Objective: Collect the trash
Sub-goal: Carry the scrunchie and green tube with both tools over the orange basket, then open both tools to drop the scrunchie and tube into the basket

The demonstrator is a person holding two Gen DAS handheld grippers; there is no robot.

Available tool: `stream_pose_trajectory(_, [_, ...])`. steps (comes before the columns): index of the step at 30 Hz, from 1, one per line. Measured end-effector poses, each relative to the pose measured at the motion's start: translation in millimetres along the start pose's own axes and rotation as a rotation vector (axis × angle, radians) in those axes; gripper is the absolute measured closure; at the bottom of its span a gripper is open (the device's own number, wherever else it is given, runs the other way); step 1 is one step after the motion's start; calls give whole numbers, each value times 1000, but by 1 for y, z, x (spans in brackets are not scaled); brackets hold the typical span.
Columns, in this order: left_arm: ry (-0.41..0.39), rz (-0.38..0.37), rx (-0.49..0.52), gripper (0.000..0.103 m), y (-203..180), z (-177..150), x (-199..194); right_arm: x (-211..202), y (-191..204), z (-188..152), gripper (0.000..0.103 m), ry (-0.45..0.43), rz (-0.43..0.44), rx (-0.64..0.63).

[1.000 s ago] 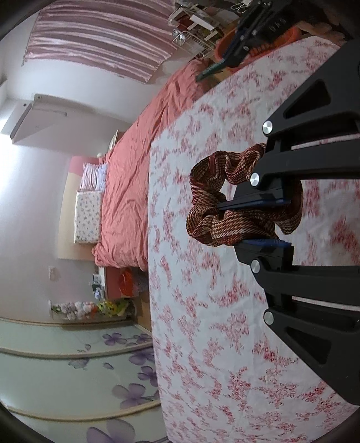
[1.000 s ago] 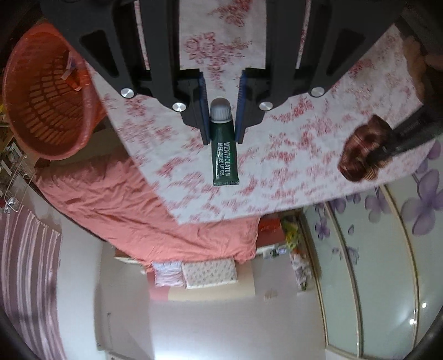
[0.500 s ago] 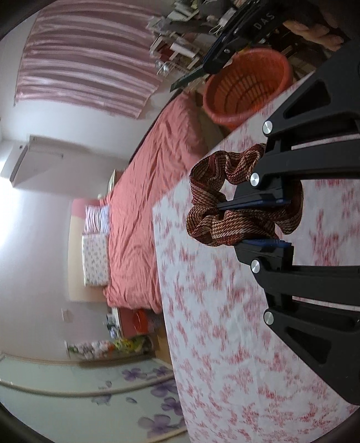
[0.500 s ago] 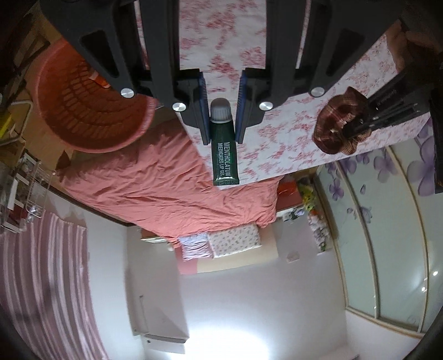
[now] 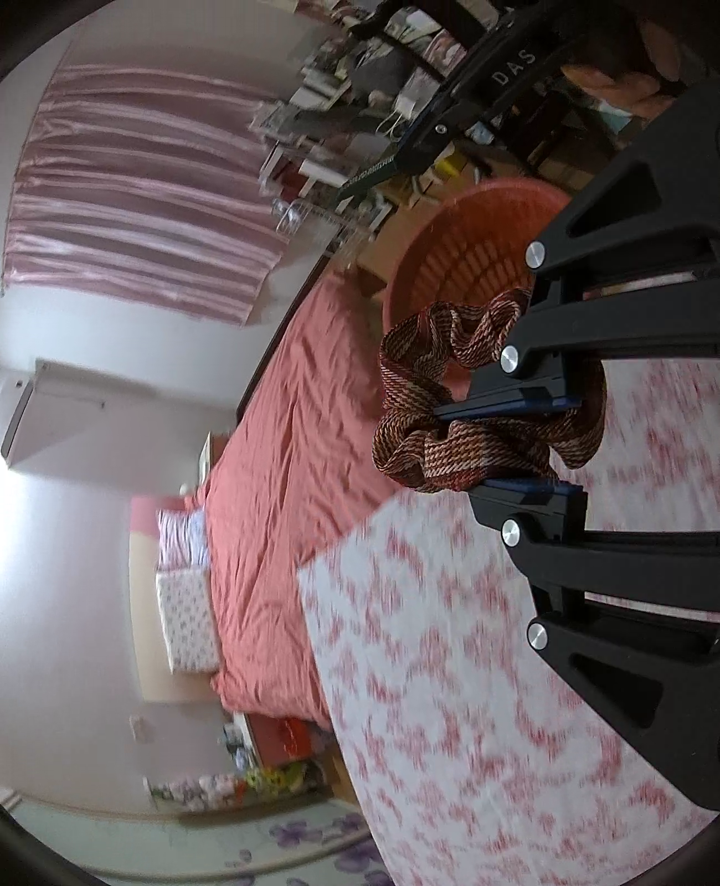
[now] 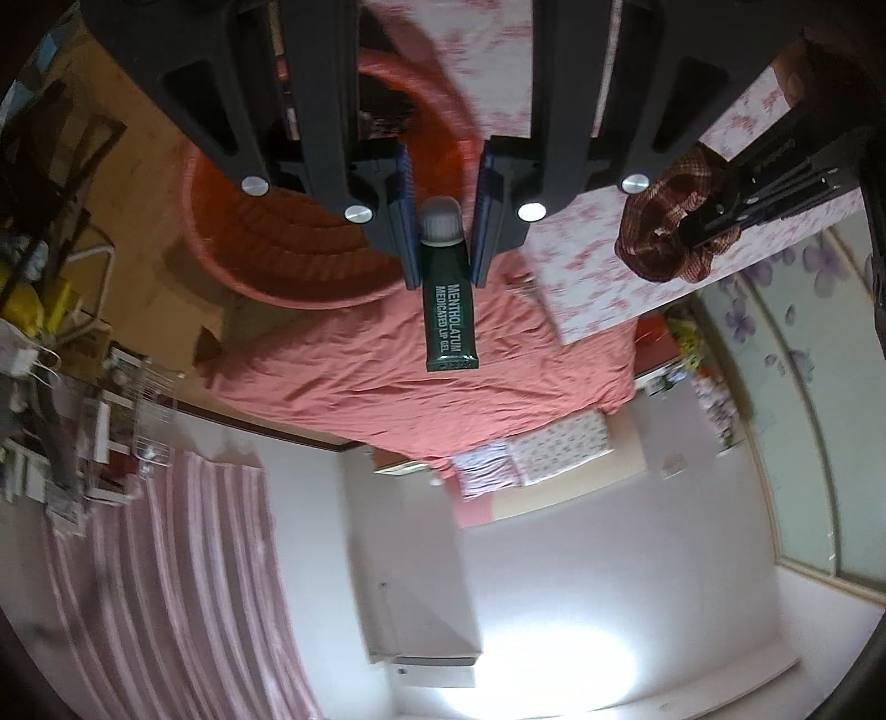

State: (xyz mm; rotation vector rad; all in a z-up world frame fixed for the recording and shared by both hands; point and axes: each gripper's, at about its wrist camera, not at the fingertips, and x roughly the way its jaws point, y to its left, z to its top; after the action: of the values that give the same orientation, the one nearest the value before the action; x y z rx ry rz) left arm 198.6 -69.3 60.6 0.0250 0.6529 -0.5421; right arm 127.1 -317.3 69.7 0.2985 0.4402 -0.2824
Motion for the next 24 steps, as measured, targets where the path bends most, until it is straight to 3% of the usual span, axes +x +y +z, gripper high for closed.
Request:
stream_pose_trajectory(9, [25,-87,43,86,-50,4,33,3,-58,0,85,-16,-62,81])
stream_pose_trajectory(24, [117,-116,87,83,-94,-5,83,38,-101,-5,85,29,-42,152])
